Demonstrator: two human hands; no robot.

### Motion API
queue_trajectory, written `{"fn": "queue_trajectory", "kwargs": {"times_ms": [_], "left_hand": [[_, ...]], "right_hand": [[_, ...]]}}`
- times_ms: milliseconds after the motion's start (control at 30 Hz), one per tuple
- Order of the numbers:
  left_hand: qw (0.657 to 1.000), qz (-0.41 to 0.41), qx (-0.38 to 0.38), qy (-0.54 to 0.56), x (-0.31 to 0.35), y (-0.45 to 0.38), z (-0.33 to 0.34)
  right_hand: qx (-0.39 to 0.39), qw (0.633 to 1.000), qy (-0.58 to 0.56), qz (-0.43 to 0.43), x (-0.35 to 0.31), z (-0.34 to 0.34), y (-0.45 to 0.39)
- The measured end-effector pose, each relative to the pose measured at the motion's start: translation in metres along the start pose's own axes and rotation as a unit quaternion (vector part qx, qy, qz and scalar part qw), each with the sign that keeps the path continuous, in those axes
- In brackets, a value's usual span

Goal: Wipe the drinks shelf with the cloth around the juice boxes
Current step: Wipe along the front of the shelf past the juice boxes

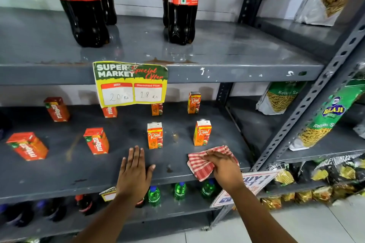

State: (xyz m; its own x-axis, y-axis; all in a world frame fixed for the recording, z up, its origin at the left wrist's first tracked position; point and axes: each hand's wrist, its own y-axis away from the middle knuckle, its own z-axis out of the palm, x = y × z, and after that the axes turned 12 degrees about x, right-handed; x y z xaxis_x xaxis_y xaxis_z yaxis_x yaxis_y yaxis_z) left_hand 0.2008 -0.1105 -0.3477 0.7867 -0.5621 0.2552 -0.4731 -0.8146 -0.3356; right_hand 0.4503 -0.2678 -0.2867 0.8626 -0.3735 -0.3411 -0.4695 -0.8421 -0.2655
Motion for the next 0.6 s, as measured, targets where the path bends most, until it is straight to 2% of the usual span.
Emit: {"fn": "queue_trajectory", "kwargs": {"times_ms": [167, 233, 300, 367, 433, 500, 600], "left_hand": [[0.999, -0.003, -0.035, -0.031, -0.01, 0.002, 0.004], [0.999, 0.002, -0.042, -0.034, -0.012, 0.0, 0.007], [0.999, 0.017, -0.035, -0.028, -0.016, -0.008, 0.008], [0.999, 0.036, -0.025, -0.022, -0.019, -0.019, 0.007], [0.998, 0.057, -0.023, -0.019, -0.021, -0.027, 0.005], [0.997, 0.068, -0.026, -0.016, -0.022, -0.029, 0.003], [0.998, 0.062, -0.015, -0.013, -0.024, -0.029, 0.008]], "right_hand": [[-0.005, 0.999, 0.008, 0.036, 0.022, -0.021, 0.031], [-0.002, 0.996, 0.012, 0.091, 0.025, -0.04, 0.03], [0.065, 0.988, 0.018, 0.142, 0.023, -0.062, 0.012], [0.156, 0.974, 0.05, 0.154, 0.017, -0.083, -0.019], [0.208, 0.959, 0.097, 0.164, 0.008, -0.097, -0.061], [0.19, 0.956, 0.115, 0.193, 0.002, -0.095, -0.11], [0.074, 0.968, 0.028, 0.239, -0.002, -0.076, -0.166]]}}
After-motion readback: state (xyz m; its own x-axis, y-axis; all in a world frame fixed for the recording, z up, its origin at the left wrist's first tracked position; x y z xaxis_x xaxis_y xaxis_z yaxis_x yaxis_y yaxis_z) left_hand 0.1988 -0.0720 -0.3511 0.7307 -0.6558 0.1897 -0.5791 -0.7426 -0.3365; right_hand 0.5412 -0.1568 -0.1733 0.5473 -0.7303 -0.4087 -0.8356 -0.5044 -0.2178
